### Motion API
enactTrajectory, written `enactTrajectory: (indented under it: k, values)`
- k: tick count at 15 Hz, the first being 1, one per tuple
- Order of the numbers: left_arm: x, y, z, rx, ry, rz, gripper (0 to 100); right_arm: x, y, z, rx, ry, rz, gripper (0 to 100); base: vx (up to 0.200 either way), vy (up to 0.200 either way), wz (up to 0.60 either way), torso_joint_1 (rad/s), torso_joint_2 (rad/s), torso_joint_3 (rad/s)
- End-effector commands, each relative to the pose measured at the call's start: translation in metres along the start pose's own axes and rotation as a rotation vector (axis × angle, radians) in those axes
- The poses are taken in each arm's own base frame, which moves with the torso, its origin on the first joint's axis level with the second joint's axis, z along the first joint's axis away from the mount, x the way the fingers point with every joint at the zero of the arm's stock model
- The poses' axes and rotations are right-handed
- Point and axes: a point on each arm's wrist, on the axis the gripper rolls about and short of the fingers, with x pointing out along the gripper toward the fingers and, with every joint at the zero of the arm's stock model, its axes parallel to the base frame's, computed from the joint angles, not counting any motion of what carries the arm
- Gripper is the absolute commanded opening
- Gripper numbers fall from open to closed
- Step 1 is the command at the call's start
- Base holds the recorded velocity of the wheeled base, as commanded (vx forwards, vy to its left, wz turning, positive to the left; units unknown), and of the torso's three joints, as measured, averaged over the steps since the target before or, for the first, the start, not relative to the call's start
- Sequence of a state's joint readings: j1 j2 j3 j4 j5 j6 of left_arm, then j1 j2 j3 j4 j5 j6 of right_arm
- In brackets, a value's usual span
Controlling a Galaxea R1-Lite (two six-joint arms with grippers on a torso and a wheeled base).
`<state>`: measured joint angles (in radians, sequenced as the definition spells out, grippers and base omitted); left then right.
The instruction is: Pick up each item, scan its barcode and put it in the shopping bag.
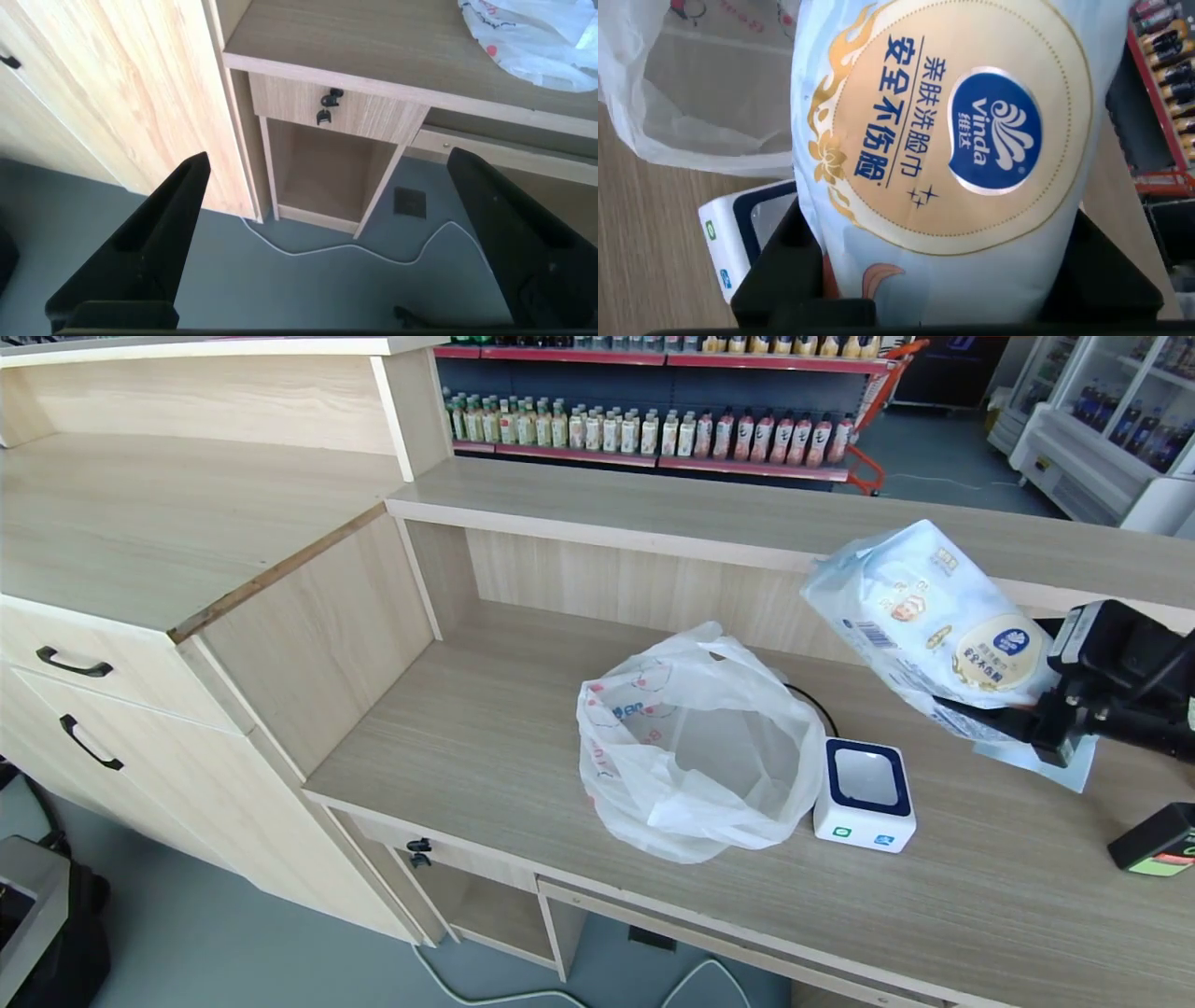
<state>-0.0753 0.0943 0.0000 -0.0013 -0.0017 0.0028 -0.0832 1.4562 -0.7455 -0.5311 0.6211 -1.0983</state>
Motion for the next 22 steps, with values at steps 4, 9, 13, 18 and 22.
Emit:
enactTrajectory:
  k: [4,9,13,18,22]
  values:
    - [0.000,0.000,0.000,0.000,0.001,0.000,100,-0.017,-0.006,-0.054,-0.116,0.074,0.032,0,0.000,0.000,0.00,0.000,0.00,0.000]
    - [0.000,0.000,0.000,0.000,0.001,0.000,100,-0.031,-0.010,-0.071,-0.280,0.135,0.029,0,0.000,0.000,0.00,0.000,0.00,0.000]
    - [0.000,0.000,0.000,0.000,0.001,0.000,100,-0.022,-0.018,-0.081,-0.363,0.167,0.029,0,0.000,0.000,0.00,0.000,0.00,0.000]
    - [0.000,0.000,0.000,0.000,0.001,0.000,100,-0.013,-0.008,-0.098,-0.475,0.169,0.089,0,0.000,0.000,0.00,0.000,0.00,0.000]
    - [0.000,0.000,0.000,0.000,0.001,0.000,100,-0.011,-0.011,-0.098,-0.493,0.157,0.079,0,0.000,0.000,0.00,0.000,0.00,0.000]
